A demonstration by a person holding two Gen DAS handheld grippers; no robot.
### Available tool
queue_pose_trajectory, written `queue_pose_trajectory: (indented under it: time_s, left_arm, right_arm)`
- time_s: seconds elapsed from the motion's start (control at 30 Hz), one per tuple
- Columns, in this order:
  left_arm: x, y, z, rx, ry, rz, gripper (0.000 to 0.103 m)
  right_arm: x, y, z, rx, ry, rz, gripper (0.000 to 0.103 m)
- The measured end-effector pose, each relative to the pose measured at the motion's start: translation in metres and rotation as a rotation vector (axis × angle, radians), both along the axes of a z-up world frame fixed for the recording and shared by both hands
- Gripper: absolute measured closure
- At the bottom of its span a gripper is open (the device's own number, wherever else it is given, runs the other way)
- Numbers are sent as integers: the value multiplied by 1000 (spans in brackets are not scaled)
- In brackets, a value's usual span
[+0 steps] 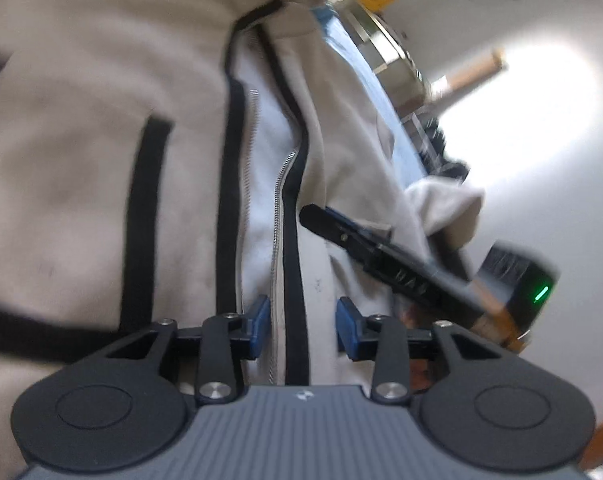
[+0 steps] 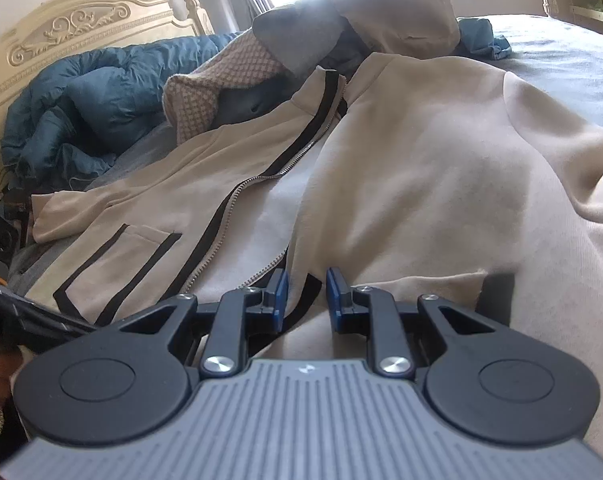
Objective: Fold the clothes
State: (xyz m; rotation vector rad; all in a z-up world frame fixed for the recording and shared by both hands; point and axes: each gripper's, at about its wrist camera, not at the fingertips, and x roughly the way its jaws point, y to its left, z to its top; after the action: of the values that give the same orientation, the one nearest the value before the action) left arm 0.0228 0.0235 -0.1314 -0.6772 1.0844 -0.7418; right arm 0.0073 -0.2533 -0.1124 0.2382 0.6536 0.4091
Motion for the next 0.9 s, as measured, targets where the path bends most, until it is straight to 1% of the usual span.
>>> queue_pose_trajectory:
  time_s: [0.07, 0.23, 0.4, 0.43, 0.63, 0.73, 0.77, 0.83, 0.9]
  left_arm:
    - [-5, 6, -3, -56, 35, 7, 67]
    - [-20, 9, -8, -106, 76, -7, 69]
    - [-42, 14, -5, -115, 68, -12, 77]
    - [-46, 15, -4, -114, 65, -13, 80]
    - [-74, 22, -10, -76, 72, -20, 90]
    - [-84, 22, -13, -71, 70, -14, 94]
    - [-87, 22, -14, -72, 63, -11, 95]
    - [-92, 24, -17, -113, 79, 2, 95]
    - [-96, 27, -17, -119, 64, 22, 96]
  right_arm:
    - [0, 0, 0, 2, 0, 0, 85]
    - [-1, 0, 0, 2, -1, -1, 85]
    - [-1, 0, 0, 1, -2, 0, 85]
    - [-1, 0, 0, 1, -2, 0, 85]
    - [-2, 2, 0, -9, -2, 2, 84]
    - [-1, 3, 1, -18, -2, 3, 84]
    - [-1, 3, 1, -25, -2, 3, 84]
    - [-1, 5, 2, -38, -2, 5, 84]
    - [0, 9, 6, -61, 2, 4, 84]
